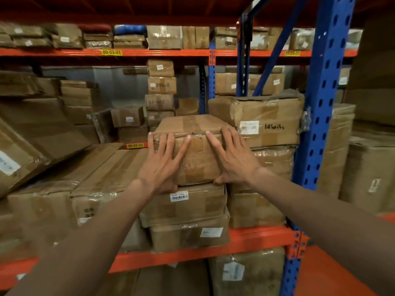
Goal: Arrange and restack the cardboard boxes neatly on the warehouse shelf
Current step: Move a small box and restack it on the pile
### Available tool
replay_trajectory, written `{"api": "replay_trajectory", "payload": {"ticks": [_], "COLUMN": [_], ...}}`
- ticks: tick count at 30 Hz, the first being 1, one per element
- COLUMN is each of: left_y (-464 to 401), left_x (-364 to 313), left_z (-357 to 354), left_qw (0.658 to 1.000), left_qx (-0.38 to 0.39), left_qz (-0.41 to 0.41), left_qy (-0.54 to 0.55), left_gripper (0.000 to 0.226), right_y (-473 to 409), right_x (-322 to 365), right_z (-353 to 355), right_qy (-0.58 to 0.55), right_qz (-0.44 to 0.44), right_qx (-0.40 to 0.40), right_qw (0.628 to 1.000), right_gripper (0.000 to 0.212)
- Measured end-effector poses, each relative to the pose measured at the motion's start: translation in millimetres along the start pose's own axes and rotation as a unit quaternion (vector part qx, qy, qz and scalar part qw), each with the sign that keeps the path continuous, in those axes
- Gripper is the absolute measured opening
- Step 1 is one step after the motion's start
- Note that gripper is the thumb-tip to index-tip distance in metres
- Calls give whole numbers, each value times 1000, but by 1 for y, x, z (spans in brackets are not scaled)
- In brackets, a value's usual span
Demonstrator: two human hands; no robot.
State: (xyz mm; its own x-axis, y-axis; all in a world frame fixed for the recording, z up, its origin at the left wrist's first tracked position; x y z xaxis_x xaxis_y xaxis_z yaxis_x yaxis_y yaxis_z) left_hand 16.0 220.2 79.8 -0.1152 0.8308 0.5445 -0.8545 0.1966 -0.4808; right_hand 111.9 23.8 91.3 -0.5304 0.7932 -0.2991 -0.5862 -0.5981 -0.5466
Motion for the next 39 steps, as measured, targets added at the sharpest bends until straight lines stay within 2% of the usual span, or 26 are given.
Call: {"api": "replay_trajectory", "payload": {"ticks": [12,15,19,21,24,31,35,39], "left_y": [-3,3,19,31,59,137,174,199], "left_x": [-22,-17,10,34,83,245,350,429], "left_z": [9,12,20,23,21,22,27,27], "left_qw": [996,997,996,997,994,973,957,948], "left_qx": [63,62,39,8,-26,-65,-56,-33], "left_qz": [56,33,-21,0,74,220,279,313], "left_qy": [-13,18,76,81,75,-3,-53,-47], "left_gripper": [153,149,132,126,123,119,119,124], "right_y": [9,9,0,-13,-39,-111,-156,-195], "right_x": [-2,-5,-1,10,45,182,264,330], "right_z": [-2,10,27,38,63,123,146,165], "right_qy": [18,37,18,9,6,-4,-32,-61], "right_qz": [1,1,16,23,39,71,72,70], "right_qx": [-14,-40,-84,-104,-124,-159,-181,-168], "right_qw": [1000,999,996,994,992,985,980,981], "right_gripper": [147,133,112,107,103,89,82,79]}}
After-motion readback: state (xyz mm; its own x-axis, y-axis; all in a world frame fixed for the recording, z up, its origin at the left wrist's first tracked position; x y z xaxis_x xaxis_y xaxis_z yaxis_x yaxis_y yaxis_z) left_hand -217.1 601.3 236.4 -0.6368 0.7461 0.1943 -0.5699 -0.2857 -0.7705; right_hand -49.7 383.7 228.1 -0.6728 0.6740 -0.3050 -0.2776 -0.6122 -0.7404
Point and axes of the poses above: each hand's wrist, its own y-axis away from the middle knuckle, its own z-axis out of the back of the hand, x = y × z, the point moved 2 cm from there along -y, towards the middle knuckle, and after that the axes turned 7 degrees about -z, right-handed, at the moved point
